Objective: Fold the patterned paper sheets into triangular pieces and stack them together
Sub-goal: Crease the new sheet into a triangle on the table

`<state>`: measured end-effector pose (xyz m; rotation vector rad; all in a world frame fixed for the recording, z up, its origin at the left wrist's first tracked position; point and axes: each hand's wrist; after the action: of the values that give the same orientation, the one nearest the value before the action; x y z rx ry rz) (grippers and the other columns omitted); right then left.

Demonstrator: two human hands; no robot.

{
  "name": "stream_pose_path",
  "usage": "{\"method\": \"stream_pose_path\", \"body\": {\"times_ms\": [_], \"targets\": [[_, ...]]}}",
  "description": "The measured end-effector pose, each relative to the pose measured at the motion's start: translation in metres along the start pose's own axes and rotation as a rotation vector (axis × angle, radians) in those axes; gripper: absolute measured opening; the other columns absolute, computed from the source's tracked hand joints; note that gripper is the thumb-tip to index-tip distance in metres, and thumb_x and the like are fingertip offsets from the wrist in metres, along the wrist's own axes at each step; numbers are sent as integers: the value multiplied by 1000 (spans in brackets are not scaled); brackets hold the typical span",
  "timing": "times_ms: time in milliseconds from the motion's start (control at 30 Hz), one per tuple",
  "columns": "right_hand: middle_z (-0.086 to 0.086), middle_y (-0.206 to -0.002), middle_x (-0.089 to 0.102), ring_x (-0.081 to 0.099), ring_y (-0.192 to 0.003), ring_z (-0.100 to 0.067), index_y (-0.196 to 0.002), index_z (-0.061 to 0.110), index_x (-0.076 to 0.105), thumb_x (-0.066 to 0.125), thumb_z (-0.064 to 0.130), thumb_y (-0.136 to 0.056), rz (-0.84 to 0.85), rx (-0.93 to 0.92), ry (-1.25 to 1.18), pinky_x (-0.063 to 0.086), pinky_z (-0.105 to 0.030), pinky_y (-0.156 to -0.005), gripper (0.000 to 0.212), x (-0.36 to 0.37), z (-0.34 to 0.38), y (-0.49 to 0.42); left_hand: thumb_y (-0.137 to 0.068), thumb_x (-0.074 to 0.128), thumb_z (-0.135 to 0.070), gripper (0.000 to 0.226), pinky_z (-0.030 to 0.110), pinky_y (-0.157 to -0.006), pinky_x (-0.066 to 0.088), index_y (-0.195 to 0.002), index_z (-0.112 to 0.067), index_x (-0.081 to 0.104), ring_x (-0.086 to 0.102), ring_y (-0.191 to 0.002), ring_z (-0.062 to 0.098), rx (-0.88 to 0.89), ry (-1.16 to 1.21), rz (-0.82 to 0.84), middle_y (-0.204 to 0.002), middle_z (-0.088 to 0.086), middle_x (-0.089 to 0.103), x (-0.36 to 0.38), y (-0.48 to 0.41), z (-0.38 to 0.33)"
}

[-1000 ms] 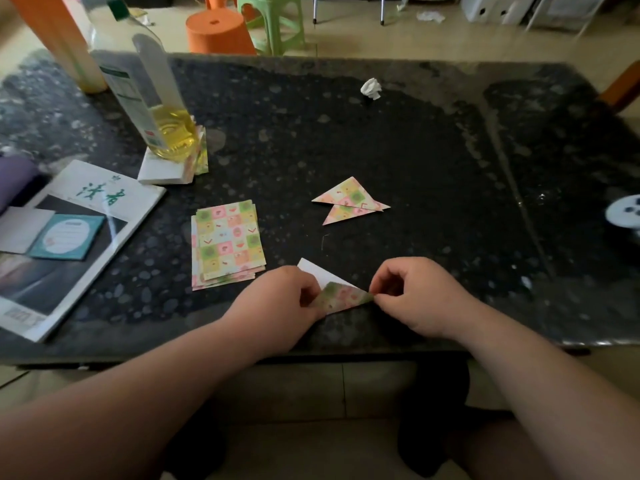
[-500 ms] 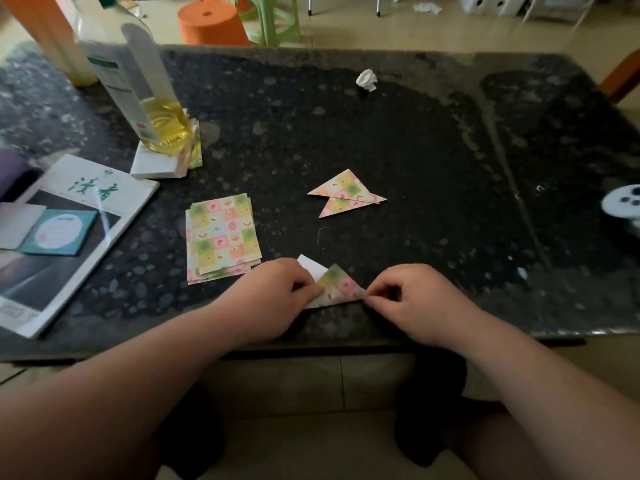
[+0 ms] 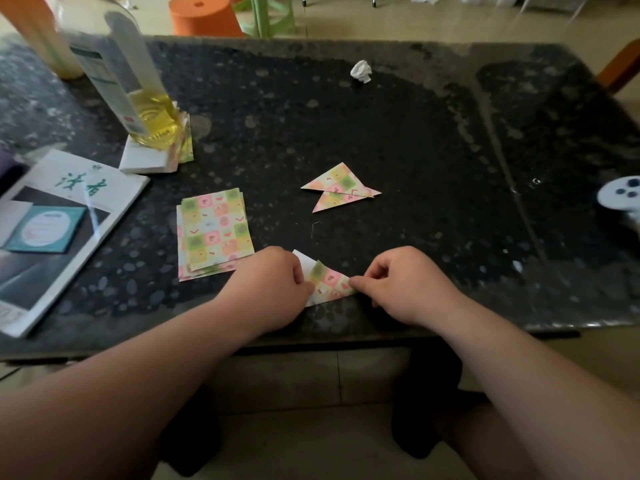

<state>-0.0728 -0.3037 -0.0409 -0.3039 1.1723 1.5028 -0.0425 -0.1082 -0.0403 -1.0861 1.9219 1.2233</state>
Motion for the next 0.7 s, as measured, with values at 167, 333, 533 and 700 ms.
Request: {"method": "stream_pose_path", "body": {"times_ms": [167,333,533,700], "targets": [[8,-72,72,68,-71,-8,-76,28,72,73,52,-90,-21,31,17,62,-36,-73,27,4,3,-2,-98,62,-39,27,26,-56,44,-78,-22,67,61,-77,12,-25,-41,15,-89,-4,61,2,-4,-1],[7,-72,70,67,-70,-9,-74,27,71,75,50,-89,-49,45,26,59,-33,-68,28,5,5,0,-101,56,-39,27,27,-59,48,-87,-20,69,61,-77,13,-41,-83,28,-88,-3,62,5,-5,-1],[7,-70,70,67,-69,-10,-73,26,71,77,49,-87,-74,62,35,60,-35,-68,27,7,6,-1,-101,56,-40,28,26,-52,38,-85,-19,64,56,-74,11,-67,-100,60,-85,-3,62,1,-11,-1],[7,-71,71,68,-70,-10,-73,26,73,79,48,-86,-63,77,26,62,-37,-73,26,8,7,-3,-102,55,-40,28,25,-51,37,-87,-19,64,56,-73,11,-56,-112,73,-84,-2,62,1,-11,-1]]}}
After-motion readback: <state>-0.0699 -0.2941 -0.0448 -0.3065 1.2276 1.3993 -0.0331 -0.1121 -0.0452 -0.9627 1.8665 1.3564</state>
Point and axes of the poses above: each hand's wrist, its own y-axis away from the middle knuckle, its own x-axis out of the palm, z = x × y
